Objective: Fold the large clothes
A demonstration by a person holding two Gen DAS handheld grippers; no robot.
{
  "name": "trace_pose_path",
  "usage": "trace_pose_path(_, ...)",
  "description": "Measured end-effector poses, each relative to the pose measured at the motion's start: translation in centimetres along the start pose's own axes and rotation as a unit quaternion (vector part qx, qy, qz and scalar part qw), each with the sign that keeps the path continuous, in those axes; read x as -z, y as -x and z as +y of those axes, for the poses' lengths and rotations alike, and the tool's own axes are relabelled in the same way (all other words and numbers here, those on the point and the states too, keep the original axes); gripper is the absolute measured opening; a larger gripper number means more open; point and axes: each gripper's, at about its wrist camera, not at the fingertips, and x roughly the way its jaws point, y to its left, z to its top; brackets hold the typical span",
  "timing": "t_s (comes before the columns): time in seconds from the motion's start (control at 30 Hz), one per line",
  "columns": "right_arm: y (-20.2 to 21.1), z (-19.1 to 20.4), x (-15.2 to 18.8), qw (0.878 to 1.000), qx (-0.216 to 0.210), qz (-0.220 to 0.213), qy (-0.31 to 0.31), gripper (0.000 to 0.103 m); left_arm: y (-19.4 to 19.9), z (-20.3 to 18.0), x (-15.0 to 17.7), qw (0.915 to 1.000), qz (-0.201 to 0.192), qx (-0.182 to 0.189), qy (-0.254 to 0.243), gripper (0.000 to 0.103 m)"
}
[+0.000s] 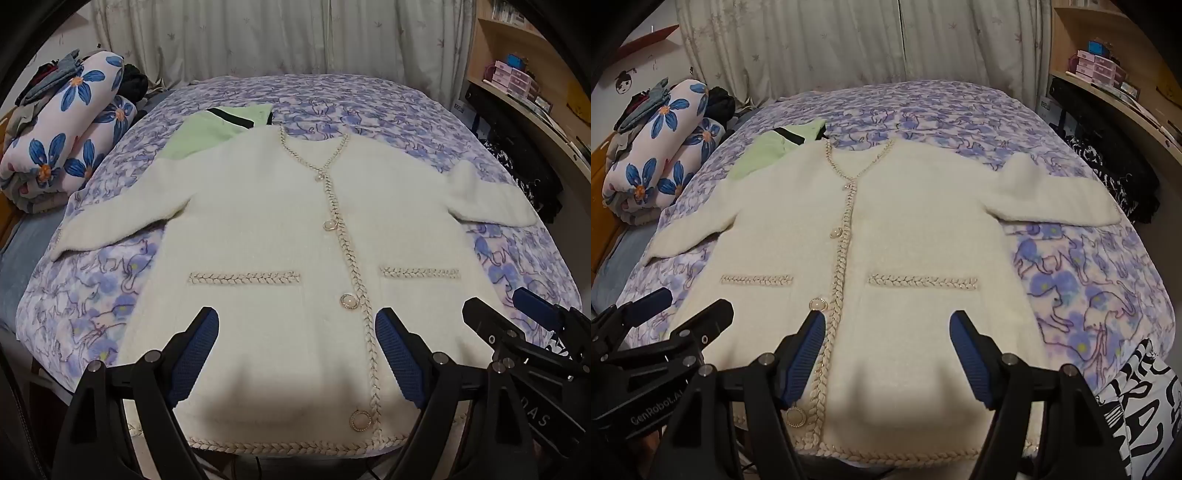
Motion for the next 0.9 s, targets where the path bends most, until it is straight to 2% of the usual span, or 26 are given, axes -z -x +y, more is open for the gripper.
trace_pose_path(0.37,-0.3,0.2,0.1,1.0,0.003,-0.005,0.0,0.07,0.2,0.0,0.1,1.0,-0.003,0.002,0.0,0.085)
trace_pose_path(0.63,-0.1,0.0,-0.1,1.0,0.005,-0.009,0.0,0.07,0.5,1.7,0.4,1.0,-0.007,0.005,0.002,0.086)
trace_pose_path(0.9,-0.3,0.9,-0.2,1.0,0.012,-0.01,0.0,0.07,0.0,1.0,0.0,1.0,-0.002,-0.001,0.001,0.086)
